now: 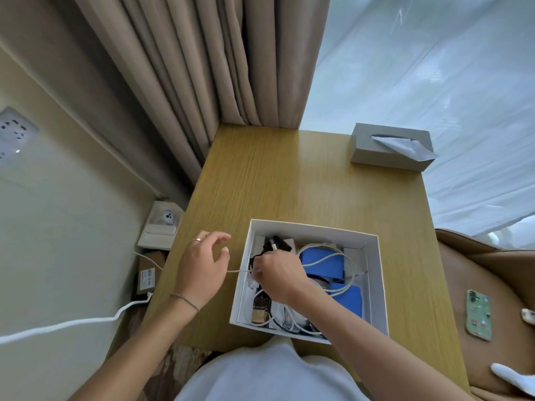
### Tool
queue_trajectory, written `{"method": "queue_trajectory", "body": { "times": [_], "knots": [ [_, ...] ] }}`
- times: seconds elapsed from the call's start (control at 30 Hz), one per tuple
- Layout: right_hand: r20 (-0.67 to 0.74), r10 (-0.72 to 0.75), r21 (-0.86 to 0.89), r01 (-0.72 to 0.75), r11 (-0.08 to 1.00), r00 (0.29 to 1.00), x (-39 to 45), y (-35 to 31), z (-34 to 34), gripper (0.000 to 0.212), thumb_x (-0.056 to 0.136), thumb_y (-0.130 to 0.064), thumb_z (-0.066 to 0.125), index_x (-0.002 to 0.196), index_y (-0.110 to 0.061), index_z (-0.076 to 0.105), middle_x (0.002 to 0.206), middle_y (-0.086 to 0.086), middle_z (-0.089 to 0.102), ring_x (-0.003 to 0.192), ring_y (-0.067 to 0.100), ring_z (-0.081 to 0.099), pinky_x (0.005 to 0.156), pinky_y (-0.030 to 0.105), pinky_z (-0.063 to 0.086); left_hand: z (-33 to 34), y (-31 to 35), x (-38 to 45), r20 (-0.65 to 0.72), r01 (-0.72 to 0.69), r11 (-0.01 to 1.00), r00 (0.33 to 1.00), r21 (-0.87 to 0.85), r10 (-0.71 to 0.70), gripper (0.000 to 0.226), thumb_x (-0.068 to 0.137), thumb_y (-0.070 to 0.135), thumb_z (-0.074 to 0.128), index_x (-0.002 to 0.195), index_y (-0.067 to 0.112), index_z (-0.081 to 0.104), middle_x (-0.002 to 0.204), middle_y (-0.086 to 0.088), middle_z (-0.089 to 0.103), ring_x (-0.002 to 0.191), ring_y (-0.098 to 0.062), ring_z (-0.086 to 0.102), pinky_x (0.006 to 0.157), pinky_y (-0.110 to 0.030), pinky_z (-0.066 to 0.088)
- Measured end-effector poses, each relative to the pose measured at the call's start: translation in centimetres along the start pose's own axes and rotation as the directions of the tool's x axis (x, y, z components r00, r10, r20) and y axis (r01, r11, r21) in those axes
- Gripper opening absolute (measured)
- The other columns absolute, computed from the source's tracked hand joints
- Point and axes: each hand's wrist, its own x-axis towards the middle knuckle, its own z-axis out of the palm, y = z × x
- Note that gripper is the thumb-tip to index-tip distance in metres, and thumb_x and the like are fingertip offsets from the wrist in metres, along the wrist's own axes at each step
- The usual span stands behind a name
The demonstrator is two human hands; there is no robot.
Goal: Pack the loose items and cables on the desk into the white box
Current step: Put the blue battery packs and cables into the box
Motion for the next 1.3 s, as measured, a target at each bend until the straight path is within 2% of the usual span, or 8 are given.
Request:
{"method": "queue_trajectory", "body": {
  "times": [0.3,0.5,0.7,0.83,0.93,1.03,1.13,1.3],
  "knots": [
    [-0.329,0.046,0.141,0.001,0.99,0.943,-3.6,3.6,-1.8,0.031,0.097,-0.031,0.057,0.07,-0.019,0.06,0.062,-0.01,0.05,0.056,0.014,0.046,0.046,0.029,0.038,0.3,-2.0,0.5,-0.031,0.088,0.982,0.995,-0.168,-0.095,0.02,0.097,0.016,0.054,0.103,0.028,0.068,0.098,0.016,0.064,0.087,0.002,0.059,0.064,-0.015,0.044],
    [-0.172,0.197,0.066,-0.188,0.98,0.965,-4.3,5.3,-0.2,0.04,0.101,-0.034,0.052,0.064,-0.021,0.047,0.056,-0.008,0.043,0.051,0.014,0.042,0.044,0.029,0.03,2.2,-1.4,0.2,0.077,0.06,0.996,0.995,-0.068,-0.055,0.016,0.097,0.022,0.054,0.086,0.03,0.062,0.068,0.01,0.063,0.054,-0.006,0.056,0.043,-0.022,0.043],
    [-0.068,0.286,0.084,-0.281,0.956,0.956,-3.7,5.3,0.2,0.02,0.101,-0.026,0.047,0.101,-0.018,0.065,0.079,0.001,0.068,0.073,0.025,0.063,0.057,0.034,0.047,3.3,-1.8,-0.2,0.227,0.077,0.996,0.97,0.046,-0.085,0.035,0.095,0.041,0.054,0.067,0.021,0.05,0.051,0.006,0.045,0.043,-0.011,0.036,0.043,-0.025,0.031],
    [-0.098,0.278,0.139,-0.263,0.955,0.956,-5.9,5.9,-1.6,0.034,0.1,-0.027,0.049,0.133,-0.025,0.058,0.082,-0.002,0.073,0.074,0.021,0.065,0.063,0.037,0.053,3.7,-2.0,-0.4,0.295,0.061,0.991,0.951,0.12,-0.094,0.043,0.094,0.048,0.053,0.062,0.02,0.048,0.048,0.008,0.04,0.042,-0.011,0.032,0.045,-0.024,0.029],
    [-0.29,0.36,0.103,-0.345,0.933,0.887,-8.8,8.2,-3.1,0.015,0.099,-0.032,0.056,0.097,-0.023,0.067,0.068,-0.008,0.066,0.06,0.016,0.06,0.051,0.033,0.046,4.1,-2.2,-0.4,0.356,0.041,0.975,0.927,0.218,-0.118,0.047,0.093,0.054,0.051,0.06,0.021,0.045,0.049,0.008,0.036,0.044,-0.012,0.03,0.047,-0.023,0.027],
    [-0.341,0.508,0.102,-0.506,0.857,0.791,-12.2,11.6,-3.8,0.041,0.097,-0.043,0.059,0.063,-0.021,0.052,0.049,-0.009,0.049,0.042,0.01,0.044,0.041,0.03,0.039,4.5,-2.2,-0.7,0.405,0.02,0.952,0.902,0.307,-0.149,0.049,0.093,0.057,0.049,0.061,0.02,0.042,0.052,0.006,0.032,0.045,-0.013,0.027,0.047,-0.024,0.025],
    [-0.237,0.621,0.036,-0.632,0.774,0.747,-14.7,13.6,-3.2,0.054,0.092,-0.059,0.057,0.055,-0.022,0.043,0.045,-0.009,0.039,0.039,0.008,0.031,0.039,0.022,0.024,4.9,-2.1,-0.8,0.39,-0.004,0.935,0.91,0.355,-0.144,0.048,0.096,0.047,0.048,0.058,0.021,0.037,0.05,0.007,0.029,0.042,-0.011,0.025,0.044,-0.023,0.021],
    [-0.06,0.704,0.117,-0.695,0.709,0.708,-15.1,14.5,-0.6,0.049,0.095,-0.052,0.056,0.06,-0.02,0.048,0.051,-0.007,0.043,0.044,0.011,0.036,0.044,0.025,0.033,5.2,-1.3,-1.2,0.357,-0.012,0.93,0.925,0.367,-0.129,0.048,0.1,0.033,0.046,0.056,0.02,0.033,0.05,0.006,0.026,0.042,-0.011,0.022,0.043,-0.024,0.02]
  ]
}}
